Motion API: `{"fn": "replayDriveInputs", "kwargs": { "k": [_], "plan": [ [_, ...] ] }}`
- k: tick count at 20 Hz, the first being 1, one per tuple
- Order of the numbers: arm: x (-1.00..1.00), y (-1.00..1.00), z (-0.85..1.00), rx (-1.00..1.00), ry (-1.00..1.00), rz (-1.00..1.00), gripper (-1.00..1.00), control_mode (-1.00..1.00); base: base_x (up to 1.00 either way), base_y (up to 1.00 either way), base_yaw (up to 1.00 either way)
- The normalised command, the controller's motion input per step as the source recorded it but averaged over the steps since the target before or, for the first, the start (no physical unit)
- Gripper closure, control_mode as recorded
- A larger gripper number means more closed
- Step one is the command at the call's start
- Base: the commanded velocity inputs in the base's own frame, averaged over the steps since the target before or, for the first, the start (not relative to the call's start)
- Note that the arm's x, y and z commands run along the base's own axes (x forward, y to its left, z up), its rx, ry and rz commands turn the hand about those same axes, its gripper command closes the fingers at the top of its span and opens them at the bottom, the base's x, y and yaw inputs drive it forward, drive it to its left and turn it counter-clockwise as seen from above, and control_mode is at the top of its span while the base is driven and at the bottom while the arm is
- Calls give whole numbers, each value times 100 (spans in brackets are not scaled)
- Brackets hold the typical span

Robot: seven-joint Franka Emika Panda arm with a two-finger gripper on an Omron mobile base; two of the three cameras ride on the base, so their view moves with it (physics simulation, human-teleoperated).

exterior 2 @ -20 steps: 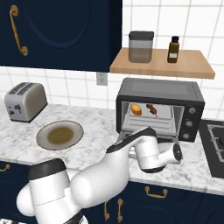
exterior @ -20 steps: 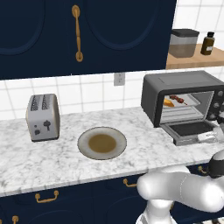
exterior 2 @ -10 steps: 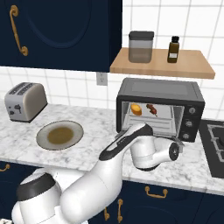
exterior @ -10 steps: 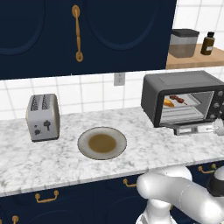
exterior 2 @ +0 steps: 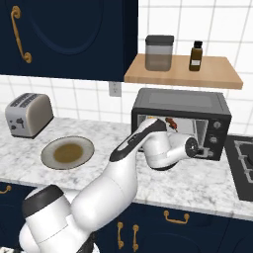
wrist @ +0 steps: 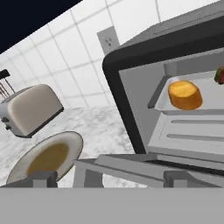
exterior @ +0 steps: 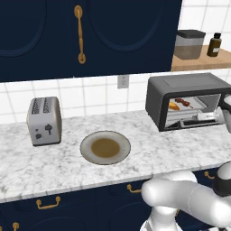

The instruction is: Pick up the kebab skewer and baguette bread, and place them inside the toaster oven. Close the toaster oven door and start by setting the timer.

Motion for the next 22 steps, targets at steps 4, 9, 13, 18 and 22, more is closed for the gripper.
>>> {"fn": "replayDriveInputs", "kwargs": {
  "k": [4,9,13,18,22],
  "plan": [
    [-22,6,86,0,-1,0,-100,-100,0,0,0],
    [-89,-1,42,0,6,-3,-100,-100,0,0,0],
    [-76,1,-62,-10,20,-12,-100,-100,0,0,0],
    [-8,3,-98,-17,25,-8,-100,-100,0,0,0],
    [46,-4,-42,-10,17,0,-100,-100,0,0,0]
  ]
}}
